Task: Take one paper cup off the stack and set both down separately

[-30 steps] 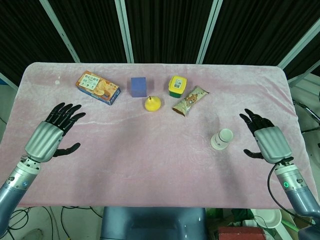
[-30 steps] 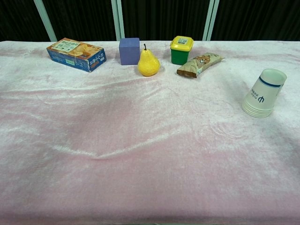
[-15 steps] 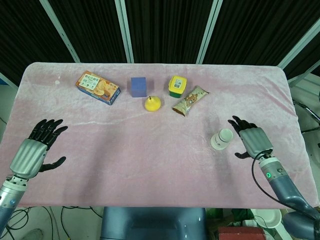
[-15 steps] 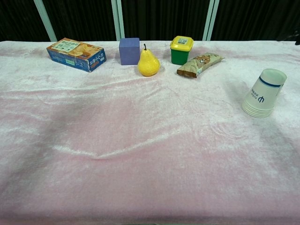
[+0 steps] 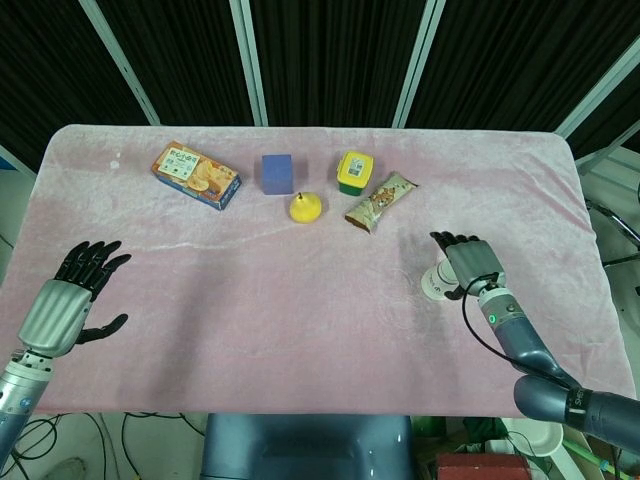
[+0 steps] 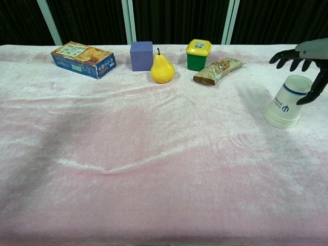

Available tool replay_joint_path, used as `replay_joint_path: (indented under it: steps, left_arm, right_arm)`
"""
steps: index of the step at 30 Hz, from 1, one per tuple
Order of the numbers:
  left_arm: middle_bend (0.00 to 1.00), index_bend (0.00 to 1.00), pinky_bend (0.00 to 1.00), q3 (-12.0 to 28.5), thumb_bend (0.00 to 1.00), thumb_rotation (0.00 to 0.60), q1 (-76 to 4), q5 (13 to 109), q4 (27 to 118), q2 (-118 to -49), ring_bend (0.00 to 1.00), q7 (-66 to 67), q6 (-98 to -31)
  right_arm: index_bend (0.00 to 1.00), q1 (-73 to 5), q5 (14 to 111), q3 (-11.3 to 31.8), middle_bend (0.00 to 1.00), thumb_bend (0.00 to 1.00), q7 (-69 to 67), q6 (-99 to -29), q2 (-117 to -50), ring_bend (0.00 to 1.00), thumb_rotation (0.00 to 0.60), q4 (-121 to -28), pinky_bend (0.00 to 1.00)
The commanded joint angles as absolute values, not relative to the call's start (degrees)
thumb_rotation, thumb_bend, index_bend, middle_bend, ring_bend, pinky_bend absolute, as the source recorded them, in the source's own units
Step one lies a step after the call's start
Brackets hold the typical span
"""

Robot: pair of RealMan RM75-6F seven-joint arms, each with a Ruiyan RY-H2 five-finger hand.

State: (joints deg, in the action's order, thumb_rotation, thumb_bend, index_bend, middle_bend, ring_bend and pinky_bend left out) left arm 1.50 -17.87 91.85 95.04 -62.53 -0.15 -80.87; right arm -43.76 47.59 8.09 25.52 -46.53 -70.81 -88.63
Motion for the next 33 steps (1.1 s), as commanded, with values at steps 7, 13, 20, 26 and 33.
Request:
replay_joint_path:
  steps: [7,13,20,26,33]
  left_arm:
    - [0.04,0.13,0.00,2.0,0.22,0.600,-17.8,91.5,94.3,-62.9,0.00,0.0,-80.6]
    - [0.04,0.13,0.00,2.3,0.22,0.600,-18.1,90.7,94.1,-63.3,0.00,0.2,-79.6]
    - [0.04,0.13,0.00,2.5,0.23,0.600,-18.5,90.7,94.3,-63.5,0.00,0.5,-78.8]
    - [0.04,0.13,0.00,2.4,0.23,0.600,-18.7,90.7,94.2,-63.8,0.00,0.9,-78.1]
    - [0.04,0.13,0.00,3.3,0.23,0.600,-20.5,93.1,95.3,-64.4,0.00,-1.2,-77.9]
  right_arm:
    - [0.28,-44.1,47.6,7.2,0.27,0.17,24.3,-46.6,-73.1,0.35,0.600,-85.9,0.28]
    - [0.31,-44.1,47.9,6.6,0.27,0.23,23.6,-46.0,-73.9,0.35,0.600,-84.1,0.30]
    - [0.38,-43.6,49.5,6.7,0.34,0.27,20.8,-45.6,-73.6,0.44,0.600,-84.0,0.44]
    - [0.51,-42.9,52.2,7.9,0.50,0.35,17.1,-46.6,-73.1,0.60,0.600,-84.1,0.65]
    - [0.56,-40.3,56.7,13.0,0.52,0.37,3.8,-47.7,-66.5,0.62,0.600,-91.4,0.67]
